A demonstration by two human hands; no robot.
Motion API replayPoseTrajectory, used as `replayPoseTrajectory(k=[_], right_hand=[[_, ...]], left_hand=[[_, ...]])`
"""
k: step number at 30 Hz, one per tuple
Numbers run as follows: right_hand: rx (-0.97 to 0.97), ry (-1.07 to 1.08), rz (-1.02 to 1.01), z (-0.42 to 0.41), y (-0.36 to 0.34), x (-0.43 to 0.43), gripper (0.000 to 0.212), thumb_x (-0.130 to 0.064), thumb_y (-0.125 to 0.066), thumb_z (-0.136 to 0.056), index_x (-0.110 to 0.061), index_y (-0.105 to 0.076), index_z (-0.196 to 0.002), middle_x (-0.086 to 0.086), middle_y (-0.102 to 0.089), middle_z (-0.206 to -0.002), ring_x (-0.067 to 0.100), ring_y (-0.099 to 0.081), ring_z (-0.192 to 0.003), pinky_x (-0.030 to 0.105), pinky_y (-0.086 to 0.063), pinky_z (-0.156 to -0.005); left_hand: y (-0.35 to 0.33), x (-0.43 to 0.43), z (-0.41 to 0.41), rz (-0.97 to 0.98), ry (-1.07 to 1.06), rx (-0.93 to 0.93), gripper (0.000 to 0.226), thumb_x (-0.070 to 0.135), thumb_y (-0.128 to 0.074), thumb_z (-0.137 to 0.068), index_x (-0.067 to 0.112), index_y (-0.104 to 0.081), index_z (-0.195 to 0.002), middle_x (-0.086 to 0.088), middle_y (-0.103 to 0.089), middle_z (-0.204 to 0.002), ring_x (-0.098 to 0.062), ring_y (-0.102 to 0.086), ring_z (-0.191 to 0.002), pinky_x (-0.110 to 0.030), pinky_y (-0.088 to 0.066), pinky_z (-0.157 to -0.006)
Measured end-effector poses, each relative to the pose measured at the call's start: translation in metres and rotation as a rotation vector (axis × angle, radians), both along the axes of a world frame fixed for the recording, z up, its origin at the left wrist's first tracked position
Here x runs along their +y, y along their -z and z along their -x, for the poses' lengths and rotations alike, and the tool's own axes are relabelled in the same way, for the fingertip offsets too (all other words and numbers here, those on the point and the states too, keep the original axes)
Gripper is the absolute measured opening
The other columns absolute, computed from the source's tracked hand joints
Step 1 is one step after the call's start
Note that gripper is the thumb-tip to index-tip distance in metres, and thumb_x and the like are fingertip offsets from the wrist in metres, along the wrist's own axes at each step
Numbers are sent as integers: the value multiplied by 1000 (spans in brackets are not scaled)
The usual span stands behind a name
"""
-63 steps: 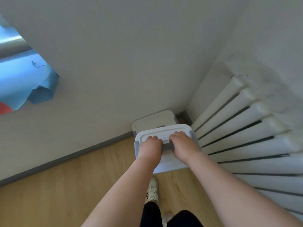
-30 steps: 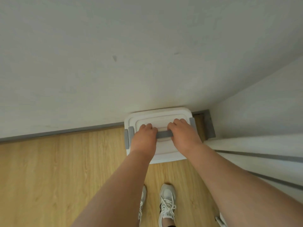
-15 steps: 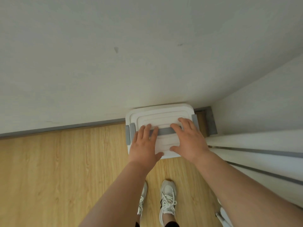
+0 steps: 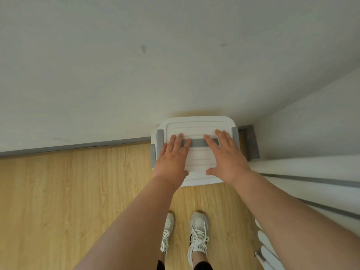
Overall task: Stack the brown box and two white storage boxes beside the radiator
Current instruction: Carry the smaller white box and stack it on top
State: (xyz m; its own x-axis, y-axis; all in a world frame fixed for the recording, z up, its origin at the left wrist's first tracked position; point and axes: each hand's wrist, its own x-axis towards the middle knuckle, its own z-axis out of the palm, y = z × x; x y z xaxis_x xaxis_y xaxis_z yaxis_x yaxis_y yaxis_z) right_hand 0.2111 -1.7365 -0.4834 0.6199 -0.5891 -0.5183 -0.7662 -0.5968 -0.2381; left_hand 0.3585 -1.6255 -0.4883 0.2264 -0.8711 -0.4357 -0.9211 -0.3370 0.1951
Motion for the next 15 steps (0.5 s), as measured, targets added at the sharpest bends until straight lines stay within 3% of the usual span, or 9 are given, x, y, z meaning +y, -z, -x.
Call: replayPoseTrajectory(k=[7, 11, 15], right_hand=[[-10, -18, 28, -1, 4, -2, 113, -38, -78, -75, -34, 5, -151, 3, 14, -161, 25, 15, -148, 41, -2, -120], [-48, -4, 63, 5, 7, 1, 114, -48, -76, -73, -36, 6, -151, 2, 13, -162, 23, 12, -149, 39, -1, -119], [-144, 122, 126, 16, 3, 13, 92, -67, -53, -81, -33, -3, -151, 2, -4, -162, 23, -1, -149, 40, -9, -120]], left_hand=[[4, 1, 4, 22, -47, 4, 96, 35, -62, -90, 23, 11, -151, -3, 19, -159, -22, 18, -146, -36, 7, -117], [6, 9, 3, 33, -47, 1, 95, 46, -59, -89, 23, 10, -152, -2, 16, -160, -20, 15, -147, -35, 6, -118], [5, 24, 13, 155, -138, 6, 76, 58, -34, -95, 21, -2, -153, 1, 1, -162, -17, 5, -149, -35, -1, -121]])
